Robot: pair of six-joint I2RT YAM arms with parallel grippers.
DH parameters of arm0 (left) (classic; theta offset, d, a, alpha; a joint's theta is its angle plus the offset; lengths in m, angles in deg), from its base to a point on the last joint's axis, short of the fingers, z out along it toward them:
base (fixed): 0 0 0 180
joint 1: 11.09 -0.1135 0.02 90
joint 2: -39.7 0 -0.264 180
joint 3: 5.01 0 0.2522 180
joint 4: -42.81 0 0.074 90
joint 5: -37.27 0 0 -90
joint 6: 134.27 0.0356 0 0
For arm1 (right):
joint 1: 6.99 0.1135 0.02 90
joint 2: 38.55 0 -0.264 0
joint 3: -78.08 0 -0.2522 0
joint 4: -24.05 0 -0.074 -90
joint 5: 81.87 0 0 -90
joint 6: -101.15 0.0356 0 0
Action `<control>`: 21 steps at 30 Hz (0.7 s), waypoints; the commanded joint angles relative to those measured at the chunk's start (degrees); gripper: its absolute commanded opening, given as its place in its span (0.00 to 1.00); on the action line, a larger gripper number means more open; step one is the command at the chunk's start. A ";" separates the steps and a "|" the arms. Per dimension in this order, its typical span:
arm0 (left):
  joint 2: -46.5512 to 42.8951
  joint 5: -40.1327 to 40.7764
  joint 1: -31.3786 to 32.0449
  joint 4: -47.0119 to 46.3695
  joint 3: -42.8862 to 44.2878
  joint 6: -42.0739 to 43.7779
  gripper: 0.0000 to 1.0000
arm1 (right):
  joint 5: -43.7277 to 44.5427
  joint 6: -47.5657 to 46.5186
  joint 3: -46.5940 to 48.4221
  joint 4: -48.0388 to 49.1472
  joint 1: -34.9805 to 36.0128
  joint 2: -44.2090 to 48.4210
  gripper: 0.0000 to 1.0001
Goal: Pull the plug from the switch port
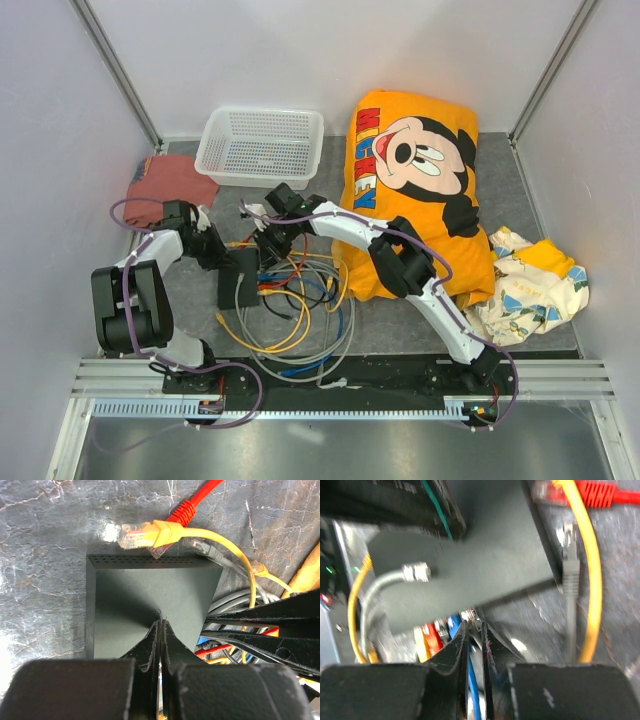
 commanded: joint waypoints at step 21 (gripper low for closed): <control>-0.54 4.56 1.17 0.30 -0.99 1.48 0.02 | 22.86 -16.18 6.33 2.89 -11.58 11.98 0.00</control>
